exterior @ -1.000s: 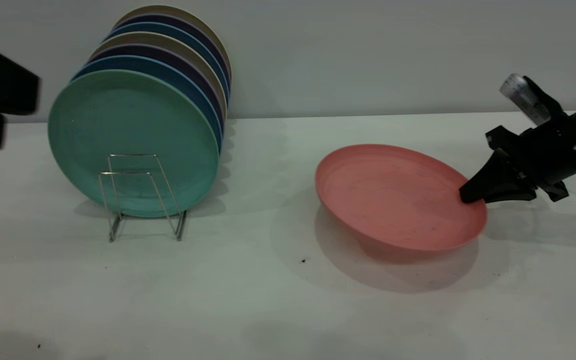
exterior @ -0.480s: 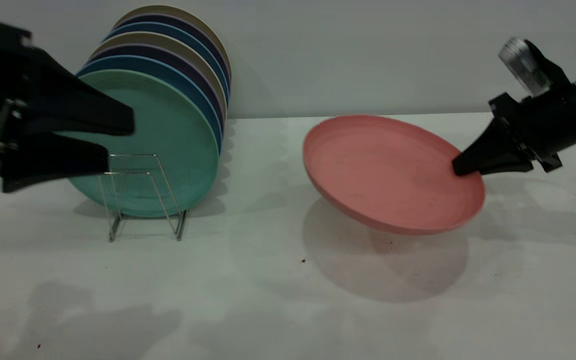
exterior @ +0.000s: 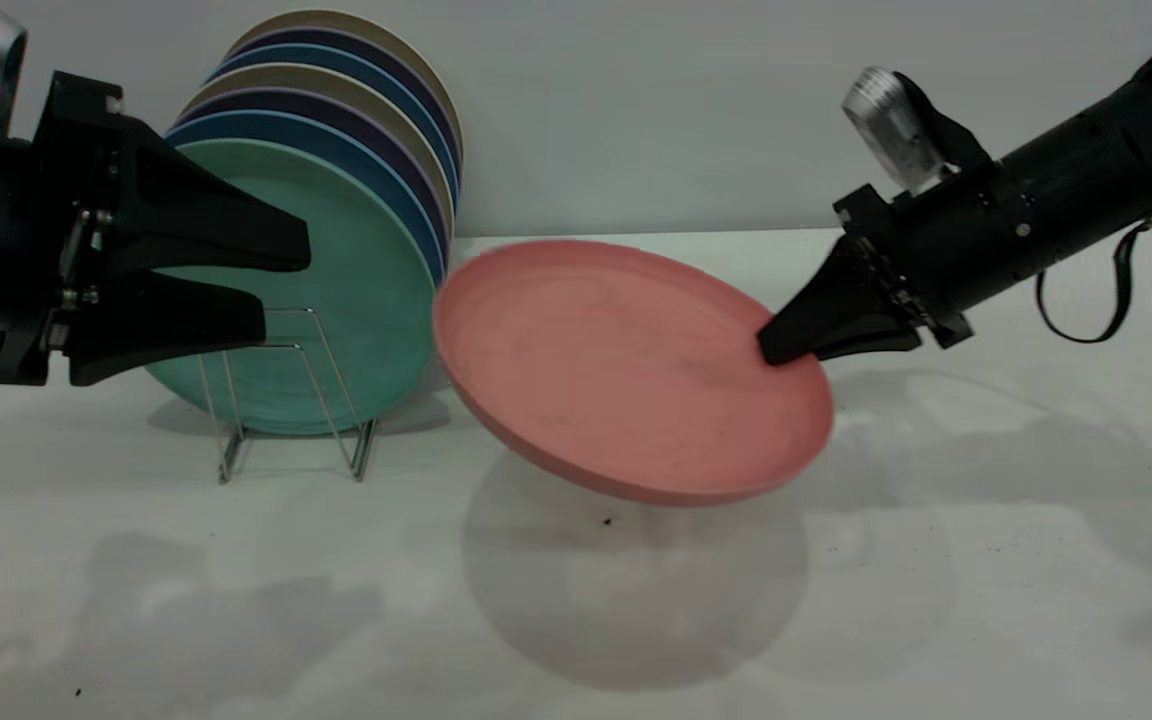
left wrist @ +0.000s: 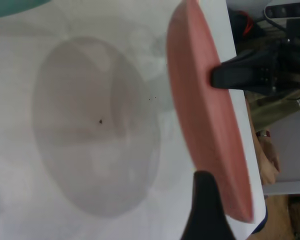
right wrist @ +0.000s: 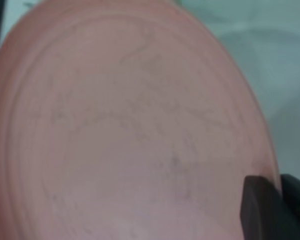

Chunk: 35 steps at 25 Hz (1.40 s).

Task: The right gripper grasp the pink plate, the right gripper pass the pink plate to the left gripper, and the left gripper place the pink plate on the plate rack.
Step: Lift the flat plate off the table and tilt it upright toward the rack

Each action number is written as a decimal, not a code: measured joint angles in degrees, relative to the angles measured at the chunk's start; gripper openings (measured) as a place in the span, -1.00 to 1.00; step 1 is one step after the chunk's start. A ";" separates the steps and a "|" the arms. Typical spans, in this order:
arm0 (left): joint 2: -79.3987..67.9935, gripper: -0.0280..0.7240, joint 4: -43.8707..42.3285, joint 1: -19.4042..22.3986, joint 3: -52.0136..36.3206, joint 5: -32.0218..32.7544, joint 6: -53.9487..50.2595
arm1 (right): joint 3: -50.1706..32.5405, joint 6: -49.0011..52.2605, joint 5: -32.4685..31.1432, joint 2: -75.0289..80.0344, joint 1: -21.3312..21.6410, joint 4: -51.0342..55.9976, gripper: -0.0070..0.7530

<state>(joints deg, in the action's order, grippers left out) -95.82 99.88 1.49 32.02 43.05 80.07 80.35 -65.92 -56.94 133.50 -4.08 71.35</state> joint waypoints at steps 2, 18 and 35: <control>0.00 0.48 0.00 0.00 0.00 -0.29 0.00 | 0.00 -0.02 -1.09 0.00 -0.37 0.57 -0.94; 0.00 0.46 0.19 0.00 0.00 -0.35 0.31 | 0.00 -0.02 -3.05 -5.96 -7.91 2.53 -0.94; 0.00 0.46 -2.69 0.00 0.00 2.54 -0.17 | 0.00 -0.01 3.51 -5.96 -7.54 1.15 -0.94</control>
<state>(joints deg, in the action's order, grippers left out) -95.82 97.19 1.49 32.02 45.59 79.90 80.35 -65.93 -53.43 127.54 -11.62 72.50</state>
